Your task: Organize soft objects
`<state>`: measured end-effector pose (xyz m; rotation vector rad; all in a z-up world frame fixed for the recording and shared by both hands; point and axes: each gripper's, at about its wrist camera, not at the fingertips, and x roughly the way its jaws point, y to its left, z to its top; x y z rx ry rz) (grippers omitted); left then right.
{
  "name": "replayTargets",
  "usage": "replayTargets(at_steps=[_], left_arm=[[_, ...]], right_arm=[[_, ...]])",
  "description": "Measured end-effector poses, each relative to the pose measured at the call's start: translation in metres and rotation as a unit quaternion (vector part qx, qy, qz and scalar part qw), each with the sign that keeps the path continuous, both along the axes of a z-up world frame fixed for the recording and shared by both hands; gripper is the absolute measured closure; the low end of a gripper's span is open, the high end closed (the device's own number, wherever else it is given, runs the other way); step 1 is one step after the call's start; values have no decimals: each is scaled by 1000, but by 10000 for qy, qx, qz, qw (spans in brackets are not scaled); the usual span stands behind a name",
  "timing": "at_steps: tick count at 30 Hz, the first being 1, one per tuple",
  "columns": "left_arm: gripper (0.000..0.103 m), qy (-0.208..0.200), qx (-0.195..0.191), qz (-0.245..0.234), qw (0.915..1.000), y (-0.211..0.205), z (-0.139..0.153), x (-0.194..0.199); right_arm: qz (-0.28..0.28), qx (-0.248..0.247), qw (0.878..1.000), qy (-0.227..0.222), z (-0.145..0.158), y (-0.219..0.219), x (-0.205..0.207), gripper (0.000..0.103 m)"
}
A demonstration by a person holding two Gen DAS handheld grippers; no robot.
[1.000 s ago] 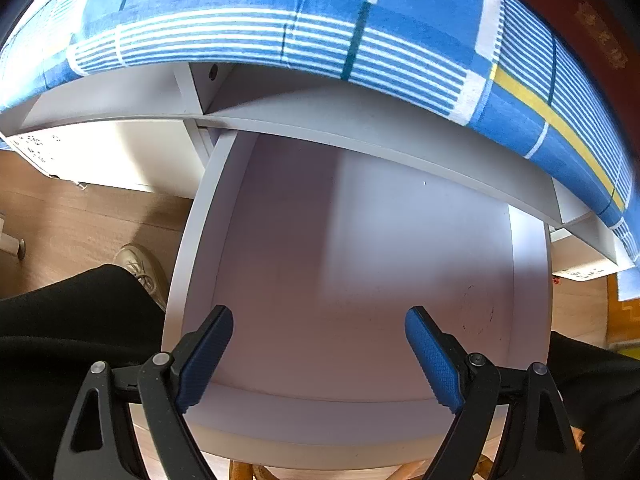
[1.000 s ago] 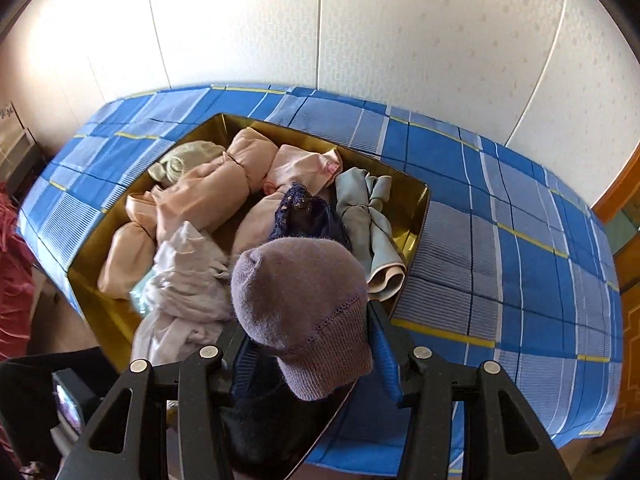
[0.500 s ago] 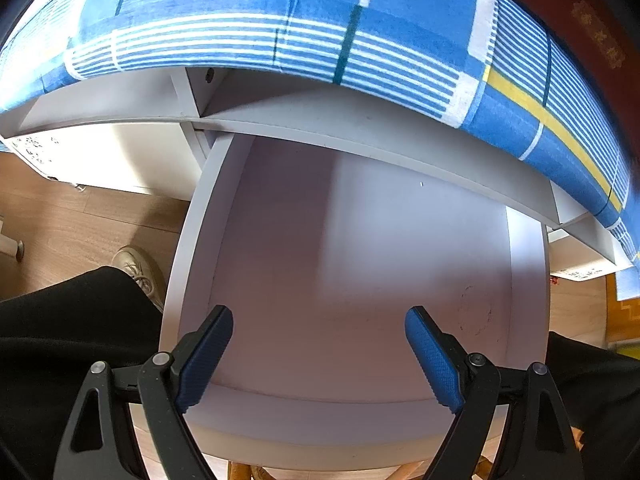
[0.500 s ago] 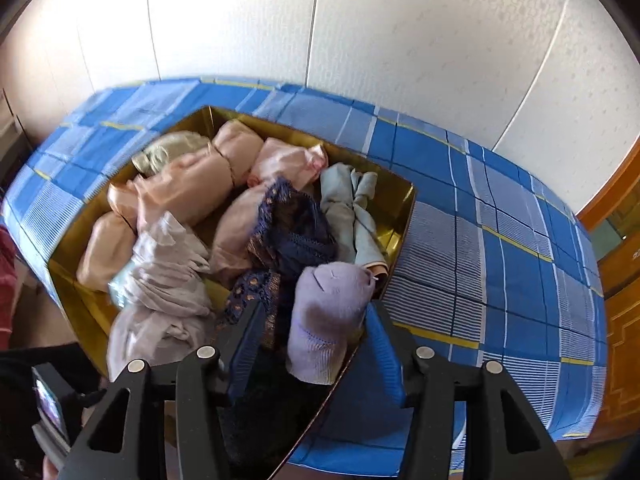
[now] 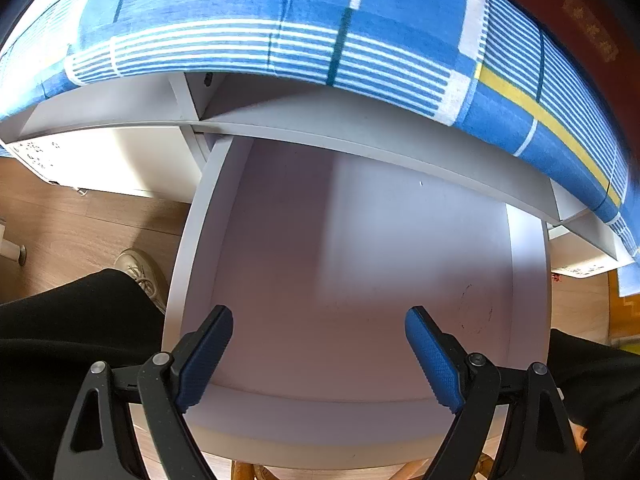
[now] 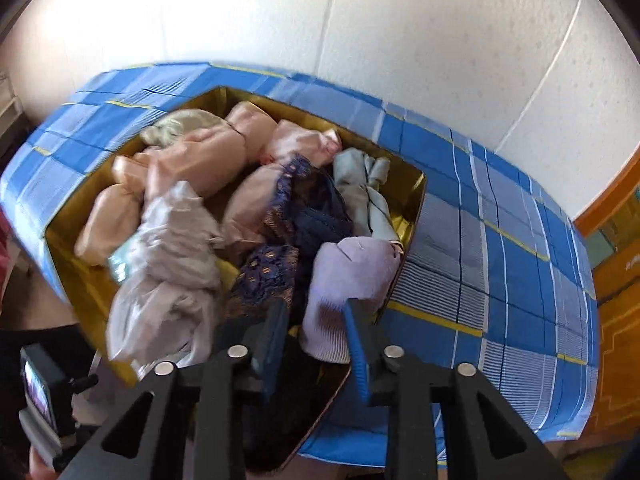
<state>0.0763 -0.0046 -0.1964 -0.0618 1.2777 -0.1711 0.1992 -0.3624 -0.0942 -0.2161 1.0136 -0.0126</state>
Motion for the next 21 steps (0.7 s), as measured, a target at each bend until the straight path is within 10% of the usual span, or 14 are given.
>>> replayTargets(at_steps=[9, 21], left_arm=[[14, 48, -99, 26, 9999, 0, 0, 1], [11, -440, -332, -90, 9984, 2, 36, -13]], right_arm=[[-152, 5, 9999, 23, -6, -18, 20, 72], [312, 459, 9961, -686, 11, 17, -81, 61]])
